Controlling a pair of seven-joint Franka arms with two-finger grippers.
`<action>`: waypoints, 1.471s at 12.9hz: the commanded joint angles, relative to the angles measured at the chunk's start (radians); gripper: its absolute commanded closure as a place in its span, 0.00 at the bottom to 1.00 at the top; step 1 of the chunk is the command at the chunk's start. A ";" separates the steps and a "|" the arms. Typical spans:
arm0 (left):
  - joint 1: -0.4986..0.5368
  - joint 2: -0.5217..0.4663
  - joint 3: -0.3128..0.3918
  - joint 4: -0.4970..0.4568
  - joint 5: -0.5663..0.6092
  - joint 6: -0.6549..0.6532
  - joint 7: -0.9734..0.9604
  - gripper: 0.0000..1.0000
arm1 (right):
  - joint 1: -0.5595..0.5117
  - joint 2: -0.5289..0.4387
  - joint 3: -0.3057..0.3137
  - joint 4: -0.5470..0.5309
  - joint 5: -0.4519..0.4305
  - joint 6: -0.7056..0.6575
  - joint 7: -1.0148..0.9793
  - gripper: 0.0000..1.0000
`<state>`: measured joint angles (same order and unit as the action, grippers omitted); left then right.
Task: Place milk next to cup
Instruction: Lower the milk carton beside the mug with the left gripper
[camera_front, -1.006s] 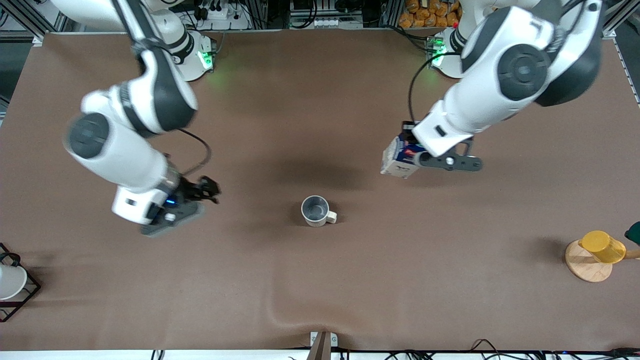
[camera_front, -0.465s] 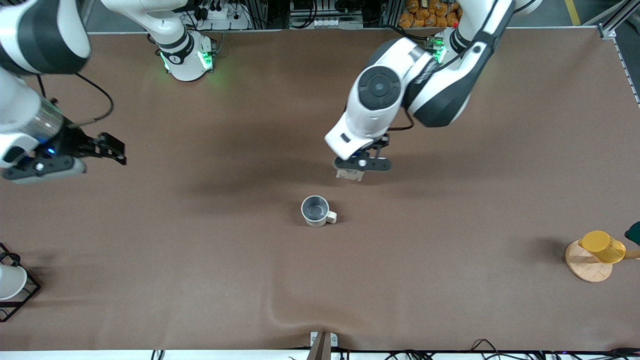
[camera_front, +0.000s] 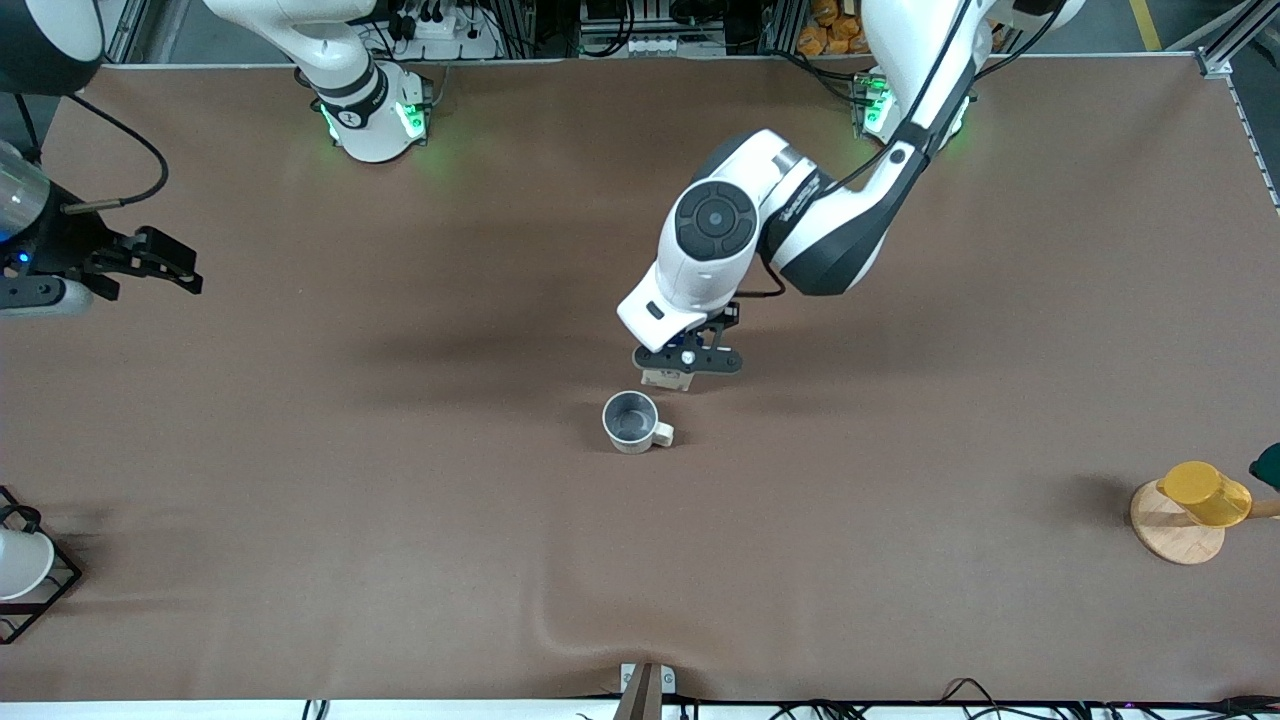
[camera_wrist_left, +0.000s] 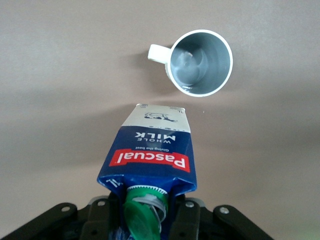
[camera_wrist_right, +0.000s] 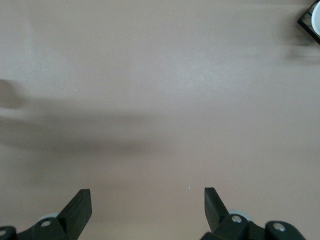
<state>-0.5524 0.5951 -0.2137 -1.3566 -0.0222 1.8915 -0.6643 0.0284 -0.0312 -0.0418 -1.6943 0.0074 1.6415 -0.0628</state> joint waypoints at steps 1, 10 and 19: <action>-0.032 0.041 0.020 0.039 0.037 0.030 -0.020 0.82 | -0.018 0.002 0.019 0.062 -0.032 -0.048 0.061 0.00; -0.061 0.110 0.034 0.039 0.039 0.149 -0.052 0.66 | -0.031 0.013 0.020 0.142 -0.072 -0.129 0.057 0.00; -0.058 -0.050 0.028 0.048 0.036 0.117 -0.075 0.00 | 0.005 0.037 0.023 0.143 -0.070 -0.129 0.064 0.00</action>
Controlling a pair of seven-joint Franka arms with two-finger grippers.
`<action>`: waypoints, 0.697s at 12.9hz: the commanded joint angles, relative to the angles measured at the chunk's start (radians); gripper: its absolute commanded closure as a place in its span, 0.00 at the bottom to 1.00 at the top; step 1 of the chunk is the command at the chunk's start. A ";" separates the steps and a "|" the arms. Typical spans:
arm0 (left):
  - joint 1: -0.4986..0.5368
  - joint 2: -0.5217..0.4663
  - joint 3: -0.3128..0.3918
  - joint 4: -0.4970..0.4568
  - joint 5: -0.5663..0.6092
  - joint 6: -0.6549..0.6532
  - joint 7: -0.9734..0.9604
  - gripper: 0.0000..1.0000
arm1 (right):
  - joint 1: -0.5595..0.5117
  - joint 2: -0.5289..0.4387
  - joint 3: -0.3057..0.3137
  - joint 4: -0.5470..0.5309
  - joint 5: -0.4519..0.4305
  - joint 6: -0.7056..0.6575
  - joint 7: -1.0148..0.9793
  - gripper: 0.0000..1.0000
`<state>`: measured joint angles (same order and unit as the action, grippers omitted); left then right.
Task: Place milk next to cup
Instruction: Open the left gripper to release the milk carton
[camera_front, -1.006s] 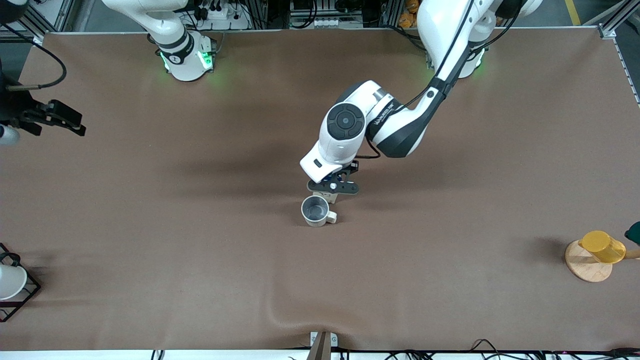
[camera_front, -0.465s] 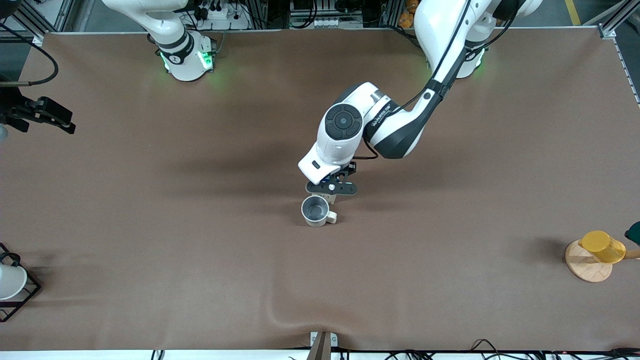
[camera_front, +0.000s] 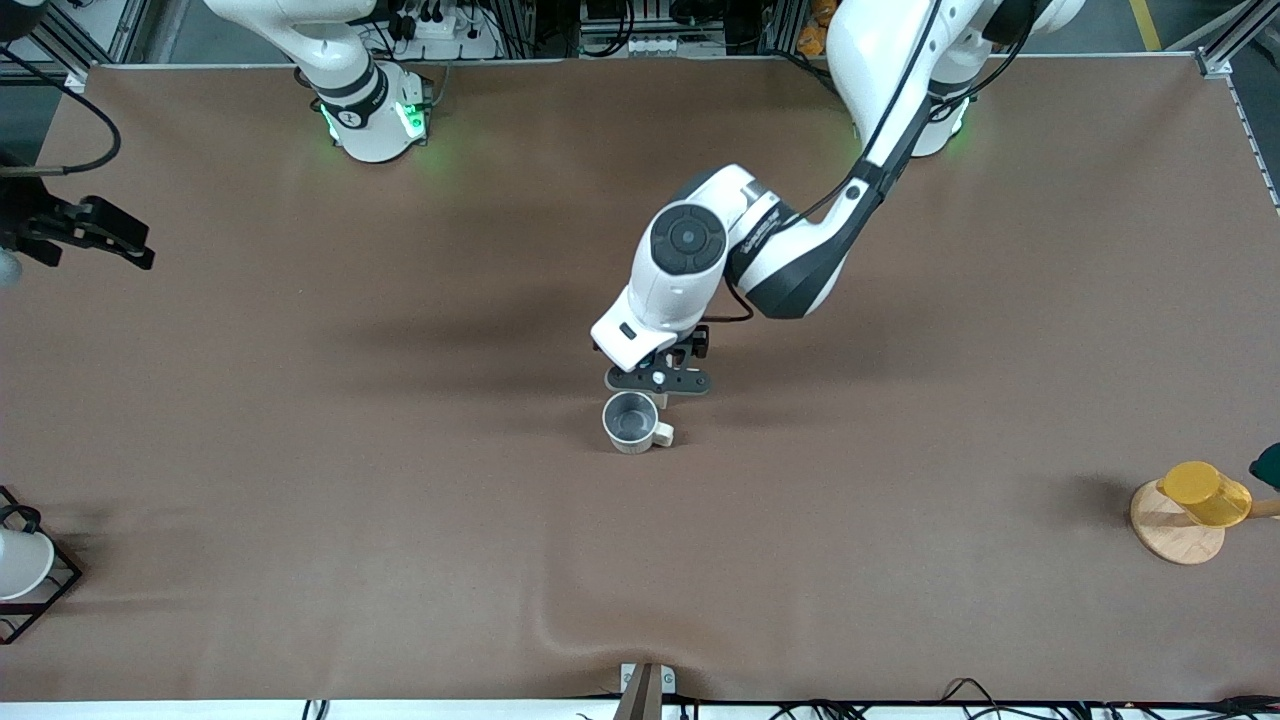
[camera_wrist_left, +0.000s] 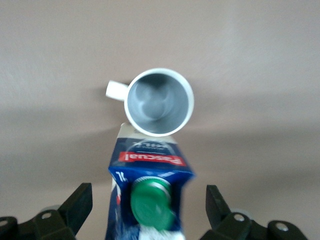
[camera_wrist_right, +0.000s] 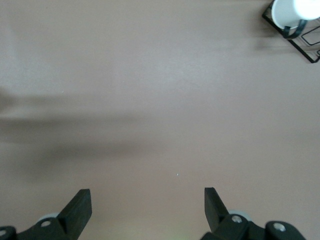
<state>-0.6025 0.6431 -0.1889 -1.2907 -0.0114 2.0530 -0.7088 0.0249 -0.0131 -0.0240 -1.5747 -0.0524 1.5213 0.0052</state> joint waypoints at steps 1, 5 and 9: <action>-0.003 -0.120 0.005 -0.018 0.028 -0.088 -0.032 0.00 | 0.007 0.021 0.006 0.024 -0.009 -0.009 -0.004 0.00; 0.146 -0.293 0.058 -0.033 0.060 -0.184 -0.018 0.00 | 0.004 0.019 0.006 0.025 0.005 0.005 0.002 0.00; 0.308 -0.387 0.057 -0.048 0.074 -0.377 0.064 0.00 | -0.005 0.018 0.003 0.051 0.025 -0.004 0.001 0.00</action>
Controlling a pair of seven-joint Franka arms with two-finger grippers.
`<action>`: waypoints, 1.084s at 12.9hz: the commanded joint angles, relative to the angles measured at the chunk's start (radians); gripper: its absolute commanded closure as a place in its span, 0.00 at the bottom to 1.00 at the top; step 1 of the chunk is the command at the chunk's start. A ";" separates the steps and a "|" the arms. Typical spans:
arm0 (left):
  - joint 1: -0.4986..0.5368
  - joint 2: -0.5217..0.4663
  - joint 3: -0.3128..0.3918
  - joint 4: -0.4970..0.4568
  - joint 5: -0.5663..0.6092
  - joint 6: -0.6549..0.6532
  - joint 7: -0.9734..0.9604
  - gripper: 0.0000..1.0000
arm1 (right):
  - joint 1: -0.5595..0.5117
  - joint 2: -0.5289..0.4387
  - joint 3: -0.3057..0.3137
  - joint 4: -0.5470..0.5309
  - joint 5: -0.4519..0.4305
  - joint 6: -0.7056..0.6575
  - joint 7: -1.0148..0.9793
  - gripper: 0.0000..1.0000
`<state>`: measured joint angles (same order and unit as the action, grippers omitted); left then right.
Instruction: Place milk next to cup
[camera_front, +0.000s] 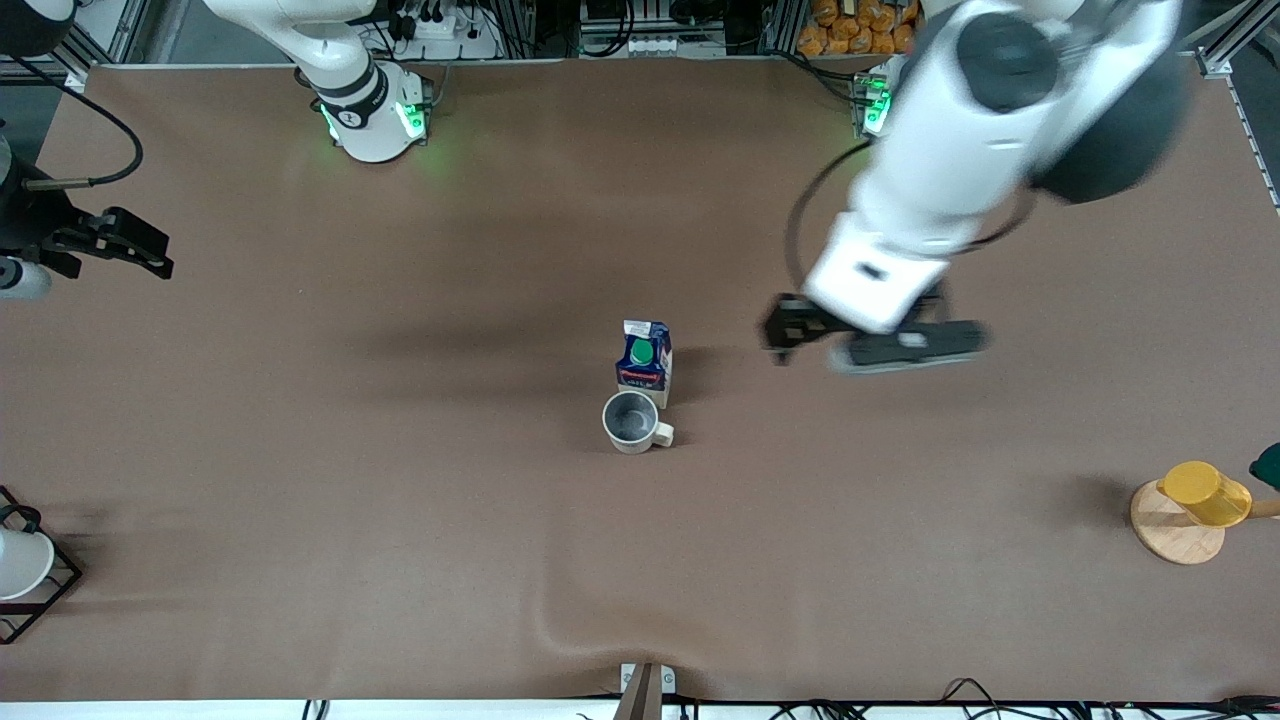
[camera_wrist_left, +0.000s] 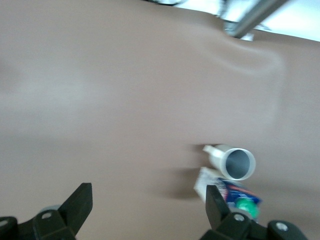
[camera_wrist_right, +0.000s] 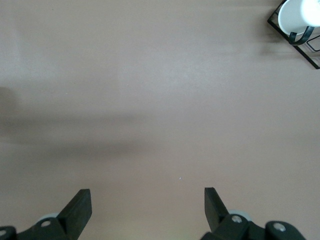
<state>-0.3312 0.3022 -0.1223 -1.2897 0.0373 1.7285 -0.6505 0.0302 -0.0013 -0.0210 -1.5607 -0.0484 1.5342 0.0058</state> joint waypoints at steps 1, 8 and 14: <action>0.091 -0.067 -0.016 -0.063 0.026 -0.072 0.014 0.00 | -0.013 0.004 -0.003 0.051 0.036 -0.029 -0.004 0.00; 0.300 -0.310 -0.020 -0.359 0.001 -0.029 0.227 0.00 | -0.029 0.004 -0.004 0.080 0.064 -0.077 -0.009 0.00; 0.350 -0.305 -0.010 -0.298 -0.037 -0.086 0.363 0.00 | -0.064 0.006 -0.005 0.093 0.064 -0.117 -0.010 0.00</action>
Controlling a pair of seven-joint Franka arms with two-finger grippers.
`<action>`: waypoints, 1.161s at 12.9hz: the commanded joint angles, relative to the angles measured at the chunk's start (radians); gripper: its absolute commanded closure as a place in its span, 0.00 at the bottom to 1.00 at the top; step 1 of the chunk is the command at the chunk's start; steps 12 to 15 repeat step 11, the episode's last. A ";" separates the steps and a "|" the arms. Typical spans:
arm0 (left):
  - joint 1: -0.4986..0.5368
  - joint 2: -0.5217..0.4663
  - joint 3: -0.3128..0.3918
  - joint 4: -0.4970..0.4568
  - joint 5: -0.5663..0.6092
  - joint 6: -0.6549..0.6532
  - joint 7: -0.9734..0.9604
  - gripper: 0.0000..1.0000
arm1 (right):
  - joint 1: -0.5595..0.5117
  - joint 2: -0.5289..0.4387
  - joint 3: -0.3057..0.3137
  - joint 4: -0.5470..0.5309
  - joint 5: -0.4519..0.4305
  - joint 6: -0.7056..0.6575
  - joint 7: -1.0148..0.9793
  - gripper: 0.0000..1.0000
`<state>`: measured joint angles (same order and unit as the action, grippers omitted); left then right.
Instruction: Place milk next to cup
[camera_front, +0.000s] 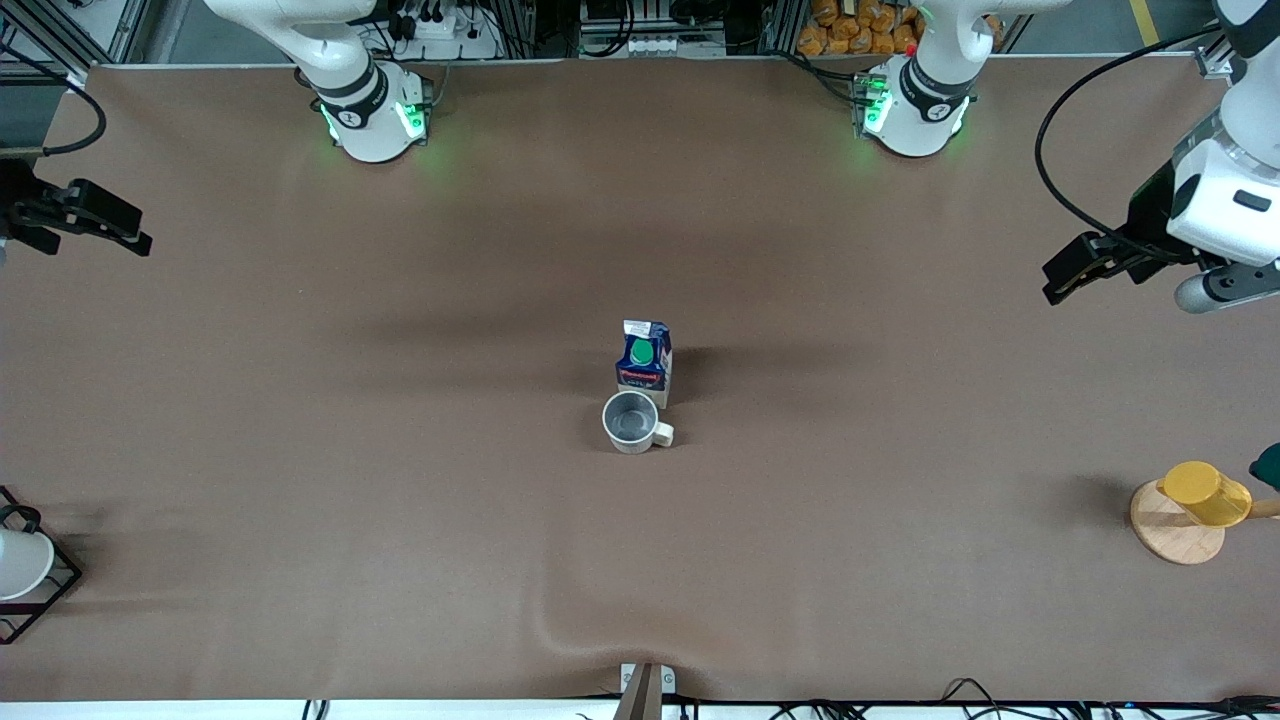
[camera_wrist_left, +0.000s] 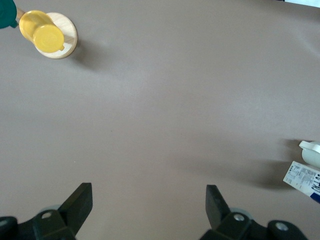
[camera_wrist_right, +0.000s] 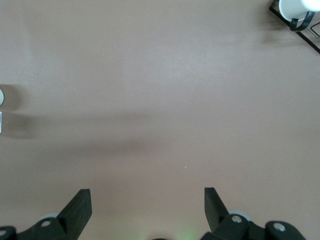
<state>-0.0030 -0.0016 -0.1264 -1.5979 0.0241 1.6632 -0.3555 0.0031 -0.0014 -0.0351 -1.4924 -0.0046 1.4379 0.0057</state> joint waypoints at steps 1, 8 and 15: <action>0.021 -0.001 -0.001 0.016 -0.030 -0.032 0.072 0.00 | -0.040 0.006 0.010 0.023 0.020 -0.022 -0.010 0.00; 0.006 0.028 0.036 0.119 -0.033 -0.155 0.087 0.00 | -0.031 0.008 0.012 0.021 0.021 -0.022 -0.007 0.00; 0.003 0.040 0.034 0.110 -0.029 -0.157 0.089 0.00 | -0.031 0.008 0.012 0.021 0.035 -0.022 -0.007 0.00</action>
